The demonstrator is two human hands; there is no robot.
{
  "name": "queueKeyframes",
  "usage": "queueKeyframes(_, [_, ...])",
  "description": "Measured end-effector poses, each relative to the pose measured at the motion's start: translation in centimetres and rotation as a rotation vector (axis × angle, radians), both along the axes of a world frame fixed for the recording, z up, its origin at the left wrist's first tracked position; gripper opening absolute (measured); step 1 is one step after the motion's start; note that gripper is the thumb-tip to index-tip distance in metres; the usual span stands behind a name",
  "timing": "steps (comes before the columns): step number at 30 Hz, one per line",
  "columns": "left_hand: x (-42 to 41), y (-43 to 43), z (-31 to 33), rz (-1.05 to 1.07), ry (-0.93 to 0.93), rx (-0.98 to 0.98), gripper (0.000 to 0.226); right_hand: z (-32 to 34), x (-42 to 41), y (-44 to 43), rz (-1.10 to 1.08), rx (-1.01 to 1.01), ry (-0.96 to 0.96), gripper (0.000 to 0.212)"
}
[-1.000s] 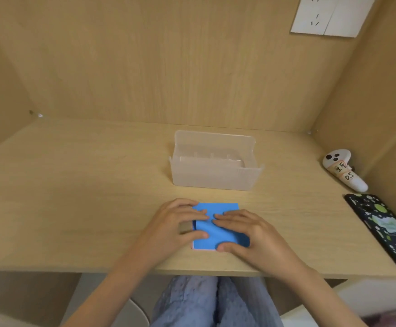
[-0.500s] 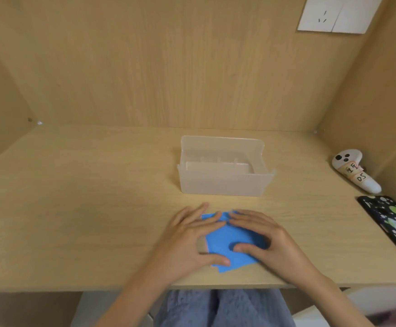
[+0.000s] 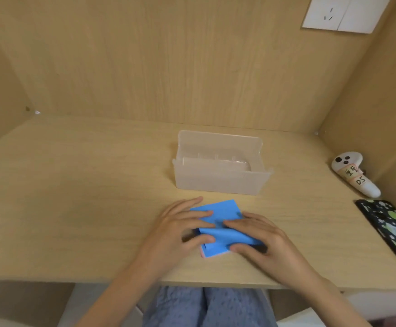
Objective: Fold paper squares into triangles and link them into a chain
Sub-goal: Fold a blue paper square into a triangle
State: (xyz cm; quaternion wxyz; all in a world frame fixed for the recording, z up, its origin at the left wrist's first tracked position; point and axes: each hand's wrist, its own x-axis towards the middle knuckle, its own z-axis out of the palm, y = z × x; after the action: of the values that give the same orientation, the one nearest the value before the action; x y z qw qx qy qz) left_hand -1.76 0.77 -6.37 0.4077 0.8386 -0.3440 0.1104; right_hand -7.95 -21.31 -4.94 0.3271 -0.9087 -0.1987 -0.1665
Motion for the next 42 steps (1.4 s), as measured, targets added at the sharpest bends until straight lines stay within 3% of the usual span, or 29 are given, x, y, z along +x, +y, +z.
queueKeyframes(4, [-0.7, -0.1, 1.9, 0.085, 0.187, -0.204, 0.03, 0.9, 0.8, 0.2, -0.023, 0.155, 0.038, 0.037])
queueKeyframes(10, [0.0, -1.1, 5.5, 0.034, 0.423, -0.412, 0.043, 4.9, 2.2, 0.9, 0.038, 0.618, 0.259, 0.025])
queueKeyframes(17, [4.0, -2.8, 7.9, 0.097, 0.414, -0.517, 0.022, 7.9, 6.8, 0.5, 0.097, 0.607, 0.178, 0.012])
queueKeyframes(22, [6.3, -3.5, 9.8, 0.041, 0.406, -0.54, 0.016, 9.2, 10.1, -0.1, 0.0, 0.663, 0.066, 0.028])
queueKeyframes(27, [8.2, -4.3, 10.5, 0.018, 0.4, -0.566, 0.027, 8.5, 11.6, -0.1, 0.029, 0.631, 0.026, 0.034])
queueKeyframes(32, [9.2, -4.9, 10.2, -0.048, 0.41, -0.583, 0.024, 7.9, 11.2, -1.4, -0.011, 0.39, -0.221, 0.028])
queueKeyframes(37, [9.4, -4.7, 10.1, -0.064, 0.395, -0.618, 0.019, 6.9, 10.5, -1.7, 0.061, 0.049, -0.24, 0.069])
queueKeyframes(38, [9.3, -4.7, 10.2, -0.072, 0.388, -0.63, 0.018, 6.7, 10.5, -1.6, 0.054, 0.0, -0.255, 0.069])
queueKeyframes(42, [8.9, -4.9, 10.4, -0.099, 0.39, -0.604, 0.015, 7.3, 10.6, -1.3, -0.009, 0.078, -0.385, 0.023])
